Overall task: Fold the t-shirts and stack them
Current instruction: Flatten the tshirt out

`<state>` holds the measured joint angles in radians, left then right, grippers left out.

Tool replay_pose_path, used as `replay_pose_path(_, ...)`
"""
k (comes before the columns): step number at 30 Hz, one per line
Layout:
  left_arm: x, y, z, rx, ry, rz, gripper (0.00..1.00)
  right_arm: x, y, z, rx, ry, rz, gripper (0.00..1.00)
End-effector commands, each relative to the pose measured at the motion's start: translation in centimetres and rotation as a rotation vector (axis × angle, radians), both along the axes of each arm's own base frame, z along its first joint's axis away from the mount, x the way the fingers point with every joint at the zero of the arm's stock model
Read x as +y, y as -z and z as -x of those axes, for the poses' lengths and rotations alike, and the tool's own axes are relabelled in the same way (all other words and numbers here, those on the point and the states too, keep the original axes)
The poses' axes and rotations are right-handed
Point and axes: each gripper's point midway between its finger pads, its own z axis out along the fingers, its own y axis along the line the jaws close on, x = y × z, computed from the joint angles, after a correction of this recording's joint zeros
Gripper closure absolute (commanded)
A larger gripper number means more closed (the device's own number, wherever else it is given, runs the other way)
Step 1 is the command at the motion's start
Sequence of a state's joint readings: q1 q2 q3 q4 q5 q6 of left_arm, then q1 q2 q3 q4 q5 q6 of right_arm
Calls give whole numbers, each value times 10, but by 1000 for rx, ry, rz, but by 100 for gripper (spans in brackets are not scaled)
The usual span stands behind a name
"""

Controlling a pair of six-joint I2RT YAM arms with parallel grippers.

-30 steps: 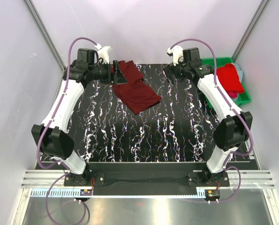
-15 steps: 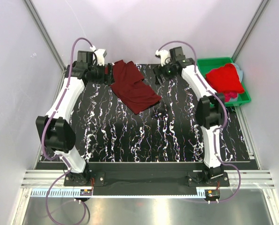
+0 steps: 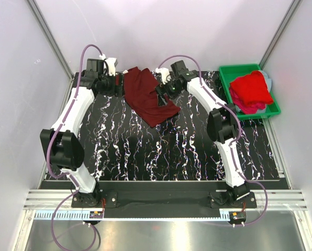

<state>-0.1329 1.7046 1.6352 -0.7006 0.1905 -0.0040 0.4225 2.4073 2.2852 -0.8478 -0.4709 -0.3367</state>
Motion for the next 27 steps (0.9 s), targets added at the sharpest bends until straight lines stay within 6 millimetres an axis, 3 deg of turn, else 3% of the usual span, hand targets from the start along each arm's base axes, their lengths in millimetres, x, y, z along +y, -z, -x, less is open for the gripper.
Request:
replay_pose_path(1,3,-30,0,-95,-4,3,20,9,6,-3,-6,-24,-12,9)
replay_pose_path(7,3,-39,11,-103,-16,27,20,-4,21,-25,-71,52,73,9)
replay_pose_path(14,1,-31,19,-80,-15,42,20,-21,34,-52,-163,131,175,16)
replay_pose_path(18,-1,-29,19,-75,-15,52,20,-22,29,-54,-178,137,176,45)
replay_pose_path(24,-3,-25,16,-66,-13,62,20,-23,29,-49,-170,130,184,57)
replay_pose_path(25,-3,-26,15,-70,-13,63,20,-25,31,-47,-161,124,183,63)
replay_pose_path(27,-3,-26,14,-72,-15,61,20,-24,31,-43,-152,107,182,87)
